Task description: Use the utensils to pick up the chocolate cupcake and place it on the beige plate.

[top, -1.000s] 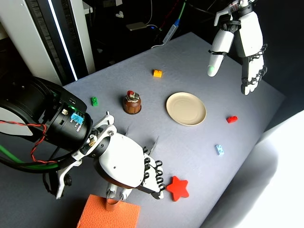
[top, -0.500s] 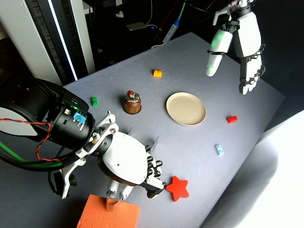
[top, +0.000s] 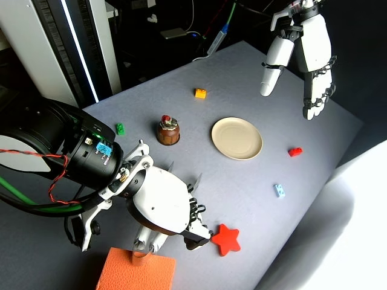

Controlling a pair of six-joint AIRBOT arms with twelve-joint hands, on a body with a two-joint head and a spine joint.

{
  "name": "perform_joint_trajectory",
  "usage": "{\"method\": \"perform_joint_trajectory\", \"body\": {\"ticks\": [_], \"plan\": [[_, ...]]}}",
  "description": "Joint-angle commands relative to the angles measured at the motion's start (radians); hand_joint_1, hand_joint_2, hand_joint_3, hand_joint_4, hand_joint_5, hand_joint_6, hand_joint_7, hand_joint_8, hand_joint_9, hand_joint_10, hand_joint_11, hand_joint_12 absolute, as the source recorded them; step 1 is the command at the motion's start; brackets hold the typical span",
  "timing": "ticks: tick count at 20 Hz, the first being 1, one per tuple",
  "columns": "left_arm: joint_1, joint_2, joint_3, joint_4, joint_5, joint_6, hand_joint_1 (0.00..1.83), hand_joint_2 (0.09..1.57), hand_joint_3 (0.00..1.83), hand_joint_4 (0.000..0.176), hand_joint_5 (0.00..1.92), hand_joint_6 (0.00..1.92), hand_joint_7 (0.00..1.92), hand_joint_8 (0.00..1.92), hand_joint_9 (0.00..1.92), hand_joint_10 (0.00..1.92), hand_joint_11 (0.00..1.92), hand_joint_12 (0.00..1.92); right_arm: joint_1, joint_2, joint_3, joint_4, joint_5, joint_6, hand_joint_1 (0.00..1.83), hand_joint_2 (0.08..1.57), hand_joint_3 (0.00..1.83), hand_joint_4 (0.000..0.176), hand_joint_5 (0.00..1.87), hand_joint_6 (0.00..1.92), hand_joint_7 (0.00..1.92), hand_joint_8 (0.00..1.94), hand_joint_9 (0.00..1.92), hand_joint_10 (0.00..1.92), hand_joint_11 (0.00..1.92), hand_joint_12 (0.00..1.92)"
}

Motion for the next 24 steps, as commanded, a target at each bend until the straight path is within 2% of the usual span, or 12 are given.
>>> {"method": "perform_joint_trajectory", "body": {"ticks": [1,2,5,7,9,11,13,16,20,21,22,24], "plan": [[-0.007,0.008,0.001,0.051,-0.050,0.001,0.29,1.06,0.00,0.000,0.23,0.01,0.20,0.01,0.14,0.01,0.00,0.50,0.008,0.011,0.001,-0.010,0.032,-0.003,1.00,1.06,0.00,0.000,0.52,0.00,0.67,0.06,0.34,1.05,0.19,1.54],[-0.008,0.008,0.003,0.052,-0.050,0.001,0.29,1.06,0.00,0.000,0.23,0.00,0.20,0.01,0.14,0.01,0.00,0.51,0.009,0.012,0.001,-0.010,0.032,-0.001,1.00,1.07,0.00,0.000,0.52,0.01,0.67,0.08,0.34,1.10,0.22,1.54],[-0.008,0.012,0.003,0.051,-0.039,0.001,0.29,1.06,0.00,0.000,0.22,0.00,0.18,0.00,0.14,0.00,0.00,0.47,0.011,0.013,0.001,-0.010,0.036,0.001,1.01,1.05,0.00,0.000,0.63,0.06,0.55,0.65,0.40,1.26,0.32,1.62],[-0.008,0.012,0.009,0.051,-0.037,0.001,0.30,1.06,0.00,0.000,0.25,0.01,0.21,0.01,0.16,0.01,0.00,0.53,0.007,0.013,0.001,-0.010,0.036,0.001,1.02,1.05,0.00,0.000,0.67,0.12,0.45,0.94,0.38,1.38,0.29,1.74],[-0.007,0.011,0.014,0.051,-0.037,0.001,0.30,1.06,0.00,0.000,0.26,0.01,0.22,0.01,0.18,0.01,0.00,0.58,0.005,0.015,0.001,-0.010,0.036,0.001,1.03,1.07,0.00,0.000,0.57,0.44,0.44,1.09,0.37,1.44,0.29,1.77],[-0.007,0.011,0.019,0.051,-0.038,0.001,0.28,1.06,0.00,0.000,0.26,0.00,0.22,0.00,0.17,0.00,0.00,0.55,0.004,0.020,0.001,-0.010,0.037,0.002,1.03,1.06,0.00,0.000,0.51,0.70,0.46,1.18,0.39,1.48,0.31,1.78],[-0.007,0.010,0.016,0.051,-0.038,0.001,0.30,1.06,0.00,0.000,0.24,0.00,0.21,0.00,0.16,0.00,0.00,0.54,0.003,0.024,0.001,-0.010,0.037,0.003,1.06,1.06,0.00,0.000,0.47,0.84,0.37,1.32,0.37,1.57,0.36,1.80],[-0.007,0.011,0.016,0.051,-0.038,0.001,0.30,1.06,0.00,0.000,0.26,0.01,0.22,0.00,0.17,0.00,0.00,0.58,0.003,0.025,0.001,-0.010,0.036,0.009,1.06,1.06,0.00,0.000,0.44,0.90,0.29,1.39,0.31,1.69,0.35,1.88],[-0.008,0.011,0.011,0.051,-0.038,0.001,0.29,1.06,0.00,0.000,0.24,0.00,0.20,0.00,0.15,0.00,0.00,0.53,0.010,0.028,-0.001,-0.010,0.046,0.030,1.06,1.05,0.00,0.000,0.45,0.89,0.38,1.37,0.33,1.63,0.36,1.88],[-0.007,0.011,0.011,0.051,-0.038,0.001,0.30,1.06,0.00,0.000,0.25,0.01,0.21,0.00,0.16,0.00,0.00,0.54,0.013,0.029,-0.002,-0.010,0.046,0.031,1.07,1.06,0.00,0.000,0.44,0.90,0.34,1.43,0.31,1.66,0.34,1.89],[-0.006,0.011,0.011,0.051,-0.038,0.001,0.30,1.06,0.00,0.000,0.26,0.01,0.21,0.00,0.16,0.00,0.00,0.54,0.018,0.030,-0.003,-0.010,0.046,0.036,1.05,1.08,0.00,0.000,0.40,1.00,0.31,1.49,0.29,1.70,0.33,1.90],[-0.002,0.012,0.011,0.051,-0.038,0.001,0.30,1.06,0.00,0.000,0.27,0.01,0.23,0.01,0.19,0.01,0.00,0.58,0.028,0.034,-0.008,-0.010,0.046,0.046,1.07,1.08,0.00,0.000,0.44,0.99,0.34,1.43,0.31,1.66,0.32,1.87]]}}
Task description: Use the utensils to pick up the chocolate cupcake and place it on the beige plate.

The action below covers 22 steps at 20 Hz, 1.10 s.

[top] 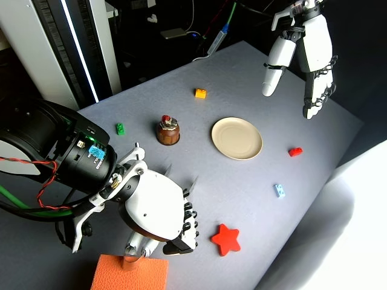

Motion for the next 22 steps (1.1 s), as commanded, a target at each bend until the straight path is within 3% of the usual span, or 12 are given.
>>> {"method": "perform_joint_trajectory", "body": {"ticks": [1,9,11,21,22], "plan": [[0.000,0.011,-0.001,0.050,-0.045,0.001,0.31,1.06,0.00,0.000,0.28,0.01,0.24,0.01,0.19,0.01,0.00,0.59,0.021,0.012,-0.005,-0.012,0.076,0.000,1.06,1.09,0.00,0.000,0.43,1.00,0.33,1.44,0.31,1.64,0.32,1.85],[0.020,0.015,-0.010,0.050,-0.049,0.000,0.35,1.05,0.00,0.000,0.31,0.01,0.24,0.00,0.19,0.01,0.00,0.59,0.045,0.032,-0.030,-0.012,0.076,0.029,1.04,1.09,0.00,0.000,0.46,0.97,0.37,1.41,0.35,1.60,0.37,1.78],[0.026,0.017,-0.013,0.051,-0.053,0.000,0.33,1.05,0.00,0.000,0.31,0.00,0.24,0.00,0.20,0.00,0.00,0.60,0.053,0.034,-0.032,-0.012,0.076,0.036,1.04,1.09,0.00,0.000,0.43,1.04,0.33,1.47,0.32,1.65,0.37,1.81],[0.037,0.022,-0.027,0.040,-0.055,-0.004,0.32,1.06,0.00,0.000,0.32,0.01,0.24,0.00,0.19,0.00,0.00,0.57,0.083,0.074,-0.089,0.013,0.089,0.054,1.03,1.10,0.00,0.000,0.50,0.91,0.38,1.40,0.35,1.62,0.34,1.81],[0.039,0.023,-0.029,0.036,-0.055,-0.013,0.32,1.06,0.00,0.000,0.31,0.00,0.23,0.00,0.18,0.00,0.00,0.55,0.090,0.074,-0.089,0.036,0.070,0.054,1.04,1.20,0.02,0.000,0.70,1.25,0.41,1.42,0.38,1.64,0.38,1.81]]}}
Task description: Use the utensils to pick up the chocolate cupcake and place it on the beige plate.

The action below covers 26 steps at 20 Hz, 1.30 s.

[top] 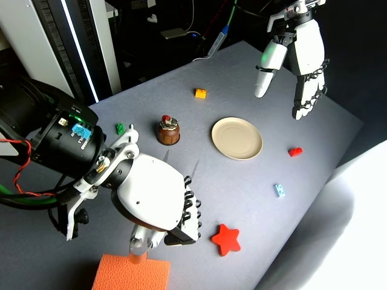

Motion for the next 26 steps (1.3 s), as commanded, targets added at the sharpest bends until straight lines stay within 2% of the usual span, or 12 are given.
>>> {"method": "perform_joint_trajectory", "body": {"ticks": [1,2,4,6,8,12,13,17,18,21,23,26], "plan": [[-0.005,0.012,-0.004,0.040,-0.047,-0.003,0.32,1.05,0.00,0.000,0.31,0.00,0.25,0.01,0.18,0.00,0.00,0.55,0.022,0.009,-0.003,0.011,0.066,-0.002,1.04,1.13,0.00,0.000,0.55,1.02,0.41,1.41,0.38,1.63,0.38,1.79],[-0.007,0.012,-0.005,0.029,-0.047,-0.003,0.34,1.05,0.00,0.000,0.30,0.00,0.24,0.00,0.18,0.00,0.00,0.55,0.028,0.009,-0.003,0.036,0.053,-0.009,1.03,1.10,0.00,0.000,0.49,0.96,0.39,1.40,0.36,1.62,0.38,1.78],[-0.011,0.012,-0.008,0.019,-0.048,-0.005,0.36,1.04,0.00,0.000,0.32,0.01,0.25,0.01,0.20,0.00,0.00,0.58,0.033,0.012,-0.003,0.124,0.034,-0.071,1.02,1.10,0.00,0.000,0.45,0.98,0.36,1.42,0.34,1.63,0.37,1.79],[-0.013,0.011,-0.006,0.001,-0.048,-0.012,0.37,1.04,0.00,0.000,0.33,0.01,0.23,0.00,0.18,0.00,0.00,0.54,0.037,0.017,-0.010,0.128,0.021,-0.071,1.02,1.10,0.00,0.000,0.45,1.03,0.35,1.49,0.34,1.68,0.37,1.82],[-0.019,0.009,-0.001,-0.032,-0.048,-0.012,0.37,1.03,0.00,0.000,0.37,0.01,0.25,0.00,0.20,0.01,0.00,0.59,0.038,0.021,-0.016,0.128,0.018,-0.071,1.01,1.10,0.00,0.000,0.41,1.09,0.30,1.55,0.29,1.71,0.29,1.87],[-0.025,0.008,-0.003,-0.033,-0.048,-0.012,0.33,1.05,0.00,0.000,0.37,0.00,0.23,0.00,0.18,0.00,0.00,0.57,0.044,0.035,-0.042,0.128,0.023,-0.071,1.03,1.10,0.00,0.000,0.42,1.08,0.33,1.50,0.32,1.66,0.31,1.80],[-0.029,0.006,0.001,-0.032,-0.047,-0.012,0.29,1.06,0.00,0.000,0.38,0.00,0.22,0.00,0.17,0.00,0.00,0.55,0.041,0.053,-0.075,0.128,0.074,-0.071,1.03,1.11,0.00,0.000,0.44,1.03,0.34,1.49,0.33,1.66,0.32,1.79],[-0.036,0.004,0.005,-0.032,-0.050,-0.012,0.28,1.07,0.01,0.000,0.35,0.00,0.22,0.00,0.18,0.00,0.00,0.57,0.042,0.070,-0.125,0.127,0.104,-0.087,1.03,1.08,0.00,0.000,0.49,0.92,0.37,1.44,0.35,1.65,0.29,1.84],[-0.038,0.003,0.006,-0.032,-0.050,-0.012,0.27,1.08,0.00,0.000,0.29,0.00,0.18,0.00,0.15,0.00,0.00,0.52,0.042,0.074,-0.141,0.127,0.108,-0.092,1.04,1.08,0.00,0.000,0.49,0.92,0.37,1.46,0.35,1.65,0.30,1.84],[-0.039,0.003,0.008,-0.032,-0.050,-0.012,0.31,1.07,0.00,0.000,0.31,0.01,0.21,0.01,0.16,0.00,0.00,0.57,0.026,0.077,-0.175,0.127,0.123,-0.117,1.02,1.09,0.00,0.000,0.42,1.04,0.31,1.55,0.29,1.72,0.28,1.89],[-0.046,0.002,0.010,-0.032,-0.050,-0.012,0.31,1.06,0.00,0.000,0.33,0.01,0.21,0.00,0.17,0.00,0.00,0.52,0.013,0.077,-0.193,0.127,0.137,-0.132,1.01,1.09,0.00,0.000,0.41,1.07,0.33,1.55,0.32,1.72,0.31,1.86],[-0.050,0.001,0.013,-0.032,-0.049,-0.012,0.29,1.07,0.00,0.000,0.22,0.00,0.18,0.00,0.15,0.00,0.00,0.50,0.004,0.077,-0.219,0.127,0.138,-0.157,0.99,1.10,0.00,0.000,0.41,1.11,0.34,1.59,0.33,1.76,0.32,1.87]]}}
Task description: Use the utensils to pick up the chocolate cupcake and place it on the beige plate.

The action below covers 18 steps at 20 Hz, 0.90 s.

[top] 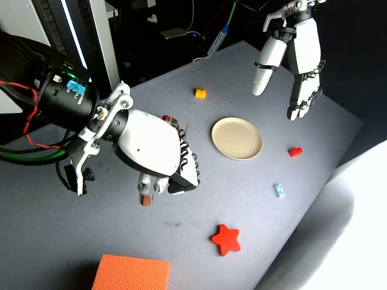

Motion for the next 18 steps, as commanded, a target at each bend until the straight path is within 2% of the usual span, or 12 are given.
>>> {"method": "perform_joint_trajectory", "body": {"ticks": [1,3,6,8,10,16,18], "plan": [[-0.016,0.003,0.005,0.038,-0.049,-0.002,0.30,1.07,0.00,0.000,0.21,0.00,0.17,0.00,0.14,0.00,0.00,0.45,0.000,0.007,-0.009,0.001,0.114,-0.007,0.94,1.11,0.00,0.000,0.40,1.11,0.33,1.60,0.32,1.77,0.32,1.90],[-0.017,0.004,0.005,0.038,-0.047,-0.002,0.30,1.06,0.00,0.000,0.19,0.00,0.20,0.00,0.17,0.01,0.00,0.47,-0.016,0.007,-0.020,0.001,0.146,-0.018,0.95,1.10,0.00,0.000,0.38,1.15,0.31,1.59,0.31,1.75,0.34,1.89],[-0.018,0.003,0.005,0.038,-0.046,-0.002,0.30,1.06,0.00,0.000,0.18,0.00,0.20,0.00,0.18,0.00,0.00,0.49,-0.038,-0.002,-0.029,0.001,0.151,-0.033,0.98,1.09,0.00,0.000,0.45,1.08,0.34,1.55,0.31,1.74,0.32,1.90],[-0.018,0.003,0.006,0.038,-0.046,-0.002,0.31,1.07,0.00,0.000,0.17,0.00,0.18,0.00,0.17,0.00,0.00,0.46,-0.054,-0.007,-0.029,0.001,0.167,-0.042,1.00,1.11,0.00,0.000,0.45,1.05,0.37,1.53,0.36,1.68,0.35,1.80],[-0.018,0.003,0.006,0.038,-0.046,-0.002,0.34,1.05,0.00,0.000,0.22,0.01,0.22,0.01,0.21,0.01,0.00,0.58,-0.072,-0.014,-0.029,0.001,0.195,-0.069,1.02,1.09,0.00,0.000,0.48,0.96,0.38,1.48,0.36,1.66,0.35,1.77],[-0.018,0.002,0.007,0.038,-0.046,-0.002,0.35,1.04,0.00,0.000,0.24,0.00,0.24,0.00,0.23,0.00,0.00,0.59,-0.112,-0.036,-0.027,0.001,0.242,-0.104,0.94,1.12,0.00,0.000,0.42,1.05,0.31,1.54,0.29,1.73,0.27,1.89],[-0.018,0.002,0.007,0.038,-0.045,-0.002,0.33,1.05,0.00,0.000,0.21,0.00,0.21,0.00,0.19,0.00,0.00,0.50,-0.122,-0.044,-0.022,0.001,0.258,-0.115,0.93,1.13,0.00,0.000,0.42,1.06,0.34,1.51,0.31,1.70,0.31,1.86]]}}
